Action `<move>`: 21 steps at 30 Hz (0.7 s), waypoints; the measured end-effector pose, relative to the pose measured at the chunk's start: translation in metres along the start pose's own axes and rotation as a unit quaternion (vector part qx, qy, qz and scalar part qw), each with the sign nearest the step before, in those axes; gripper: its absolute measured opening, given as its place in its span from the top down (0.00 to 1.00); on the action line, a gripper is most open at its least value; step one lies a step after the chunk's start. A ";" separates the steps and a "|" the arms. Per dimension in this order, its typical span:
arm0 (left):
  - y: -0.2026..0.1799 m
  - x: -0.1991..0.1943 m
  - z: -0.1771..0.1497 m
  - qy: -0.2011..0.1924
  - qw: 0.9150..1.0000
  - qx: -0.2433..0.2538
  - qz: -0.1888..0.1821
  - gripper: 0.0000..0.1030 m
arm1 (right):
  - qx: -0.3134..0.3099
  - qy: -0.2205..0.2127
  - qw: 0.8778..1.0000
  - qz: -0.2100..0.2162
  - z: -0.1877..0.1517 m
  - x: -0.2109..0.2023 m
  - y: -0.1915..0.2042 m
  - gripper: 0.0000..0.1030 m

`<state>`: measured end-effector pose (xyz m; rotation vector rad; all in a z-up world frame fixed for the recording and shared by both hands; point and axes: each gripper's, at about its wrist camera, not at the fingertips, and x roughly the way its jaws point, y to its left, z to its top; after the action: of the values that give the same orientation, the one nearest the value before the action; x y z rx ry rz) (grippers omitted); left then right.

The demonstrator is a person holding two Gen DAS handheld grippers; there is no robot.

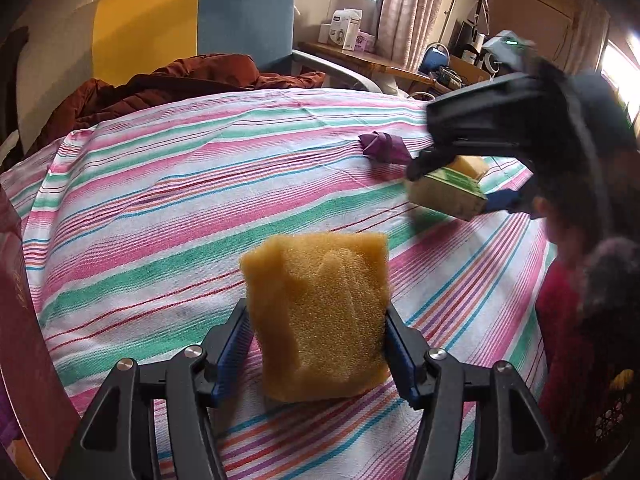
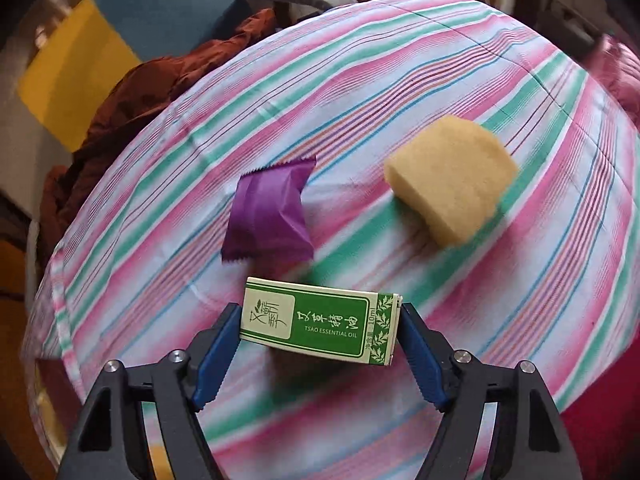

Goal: Organize objects
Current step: 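Grasp the green essential oil box with the right gripper while the left holds the sponge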

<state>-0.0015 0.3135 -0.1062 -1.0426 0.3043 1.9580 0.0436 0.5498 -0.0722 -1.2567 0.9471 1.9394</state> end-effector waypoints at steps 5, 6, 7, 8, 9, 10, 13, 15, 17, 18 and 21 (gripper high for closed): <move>-0.003 0.002 0.000 0.002 1.000 0.010 0.009 0.39 | -0.025 0.006 0.999 0.040 -0.019 -0.012 -0.018 0.24; -0.003 0.002 0.000 0.003 1.000 0.013 0.011 0.39 | -0.019 0.014 0.999 0.046 -0.021 -0.010 -0.022 0.24; -0.004 0.001 0.001 0.004 1.000 0.015 0.011 0.40 | -0.019 0.017 0.999 0.046 -0.021 -0.008 -0.022 0.24; -0.004 0.001 0.000 0.005 1.000 0.016 0.012 0.40 | -0.028 0.009 0.999 0.037 -0.019 -0.008 -0.020 0.24; -0.004 0.001 0.000 0.005 1.000 0.018 0.013 0.40 | -0.043 -0.002 0.999 0.020 -0.017 -0.008 -0.017 0.25; -0.003 0.000 0.001 0.006 1.000 0.017 0.014 0.42 | -0.059 -0.013 0.998 -0.003 -0.016 -0.008 -0.013 0.25; -0.004 -0.004 0.001 0.012 1.000 0.013 0.017 0.47 | -0.065 -0.004 0.998 -0.008 -0.014 -0.002 -0.012 0.25; -0.005 -0.007 0.001 0.019 1.000 0.014 0.019 0.48 | -0.064 -0.005 0.998 -0.004 -0.011 -0.001 -0.016 0.25; -0.005 -0.011 -0.001 0.024 0.999 0.015 0.020 0.48 | -0.061 -0.005 0.998 -0.001 -0.010 0.000 -0.017 0.25; -0.005 -0.014 -0.003 0.025 0.999 0.014 0.022 0.48 | -0.063 -0.006 0.998 -0.002 -0.012 -0.001 -0.018 0.25; -0.006 -0.026 -0.006 0.021 0.999 0.014 0.023 0.49 | -0.074 -0.008 0.997 -0.008 -0.012 -0.002 -0.018 0.25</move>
<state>0.0136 0.2981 -0.0892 -1.0697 0.3806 1.9689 0.0647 0.5497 -0.0782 -1.3257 0.7945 2.0356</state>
